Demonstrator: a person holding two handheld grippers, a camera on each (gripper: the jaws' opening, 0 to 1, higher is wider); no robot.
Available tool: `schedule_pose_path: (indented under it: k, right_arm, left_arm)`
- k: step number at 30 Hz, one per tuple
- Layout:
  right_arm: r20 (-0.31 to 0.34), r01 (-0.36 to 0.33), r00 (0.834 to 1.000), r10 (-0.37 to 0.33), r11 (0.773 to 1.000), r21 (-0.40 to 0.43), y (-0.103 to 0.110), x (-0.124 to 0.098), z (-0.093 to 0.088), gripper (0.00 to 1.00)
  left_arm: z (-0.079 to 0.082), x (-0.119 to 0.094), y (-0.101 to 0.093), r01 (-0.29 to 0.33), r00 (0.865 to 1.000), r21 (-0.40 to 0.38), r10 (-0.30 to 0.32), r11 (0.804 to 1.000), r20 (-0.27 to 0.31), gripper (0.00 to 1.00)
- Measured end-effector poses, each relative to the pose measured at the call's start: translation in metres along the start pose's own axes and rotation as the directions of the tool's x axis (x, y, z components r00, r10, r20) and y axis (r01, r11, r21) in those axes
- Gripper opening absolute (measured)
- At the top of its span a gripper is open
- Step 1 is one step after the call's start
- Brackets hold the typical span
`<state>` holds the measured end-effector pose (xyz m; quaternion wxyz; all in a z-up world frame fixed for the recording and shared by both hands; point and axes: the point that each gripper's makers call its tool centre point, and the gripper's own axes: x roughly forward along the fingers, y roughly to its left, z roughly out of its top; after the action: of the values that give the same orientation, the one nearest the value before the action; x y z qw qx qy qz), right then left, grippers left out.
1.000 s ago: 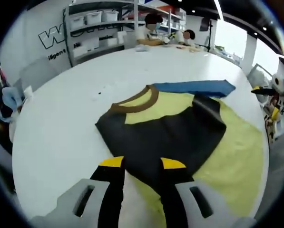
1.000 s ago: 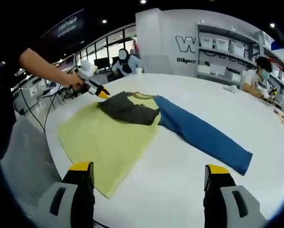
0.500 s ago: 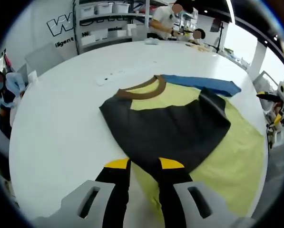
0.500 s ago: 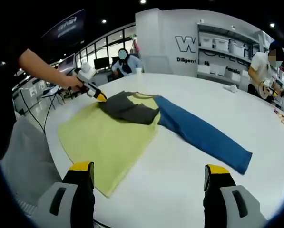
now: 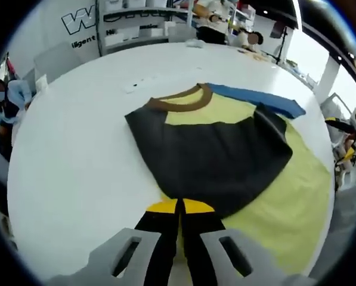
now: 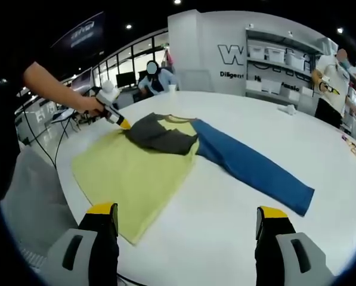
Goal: Fold the garment on the visible template until the final outline fits inside the template.
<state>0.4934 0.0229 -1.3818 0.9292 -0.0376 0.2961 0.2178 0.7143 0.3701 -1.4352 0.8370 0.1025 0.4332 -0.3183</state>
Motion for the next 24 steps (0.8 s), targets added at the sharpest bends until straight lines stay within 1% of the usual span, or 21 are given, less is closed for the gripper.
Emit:
schedule_pose_path:
  k: [9,12,14,15,16,17,19,24]
  right_arm:
    - [0.000,-0.004,1.000,0.004,1.000,-0.003,0.0006,0.0024,0.0012,0.95]
    - [0.002,-0.005,1.000,0.005,1.000,-0.004,0.0013,0.0028,0.0026,0.95]
    - [0.001,-0.005,1.000,0.005,1.000,-0.005,0.0012,0.0031,0.0027,0.95]
    - [0.000,-0.005,1.000,0.005,1.000,-0.005,0.0012,0.0031,0.0027,0.95]
    - [0.002,-0.006,1.000,0.006,1.000,-0.003,0.0017,0.0030,0.0032,0.95]
    - [0.001,-0.005,1.000,0.005,1.000,-0.003,0.0019,0.0029,0.0032,0.95]
    - [0.001,-0.005,1.000,0.005,1.000,-0.002,0.0016,0.0026,0.0028,0.95]
    - [-0.002,-0.002,1.000,0.002,1.000,-0.001,0.0005,0.0014,0.0012,0.95]
  left_arm:
    - [-0.0004,-0.0011,0.0006,0.007,1.000,-0.023,-0.007,1.000,-0.003,0.03]
    - [0.0000,-0.0013,-0.0006,0.009,1.000,0.006,-0.009,1.000,-0.001,0.03]
    - [0.0008,-0.0008,0.0001,-0.001,1.000,0.033,0.001,0.999,0.002,0.08]
    - [0.0015,-0.0008,0.0015,-0.011,1.000,0.040,0.011,0.999,0.006,0.12]
    - [0.0020,-0.0009,0.0016,-0.011,1.000,0.037,0.011,0.999,0.008,0.18]
    - [0.0023,-0.0006,0.0016,-0.010,1.000,0.027,0.010,1.000,0.010,0.22]
    - [0.0022,0.0006,0.0020,-0.006,1.000,-0.006,0.006,1.000,0.010,0.27]
    - [0.0007,0.0030,0.0047,-0.015,1.000,-0.027,0.015,1.000,0.002,0.23]
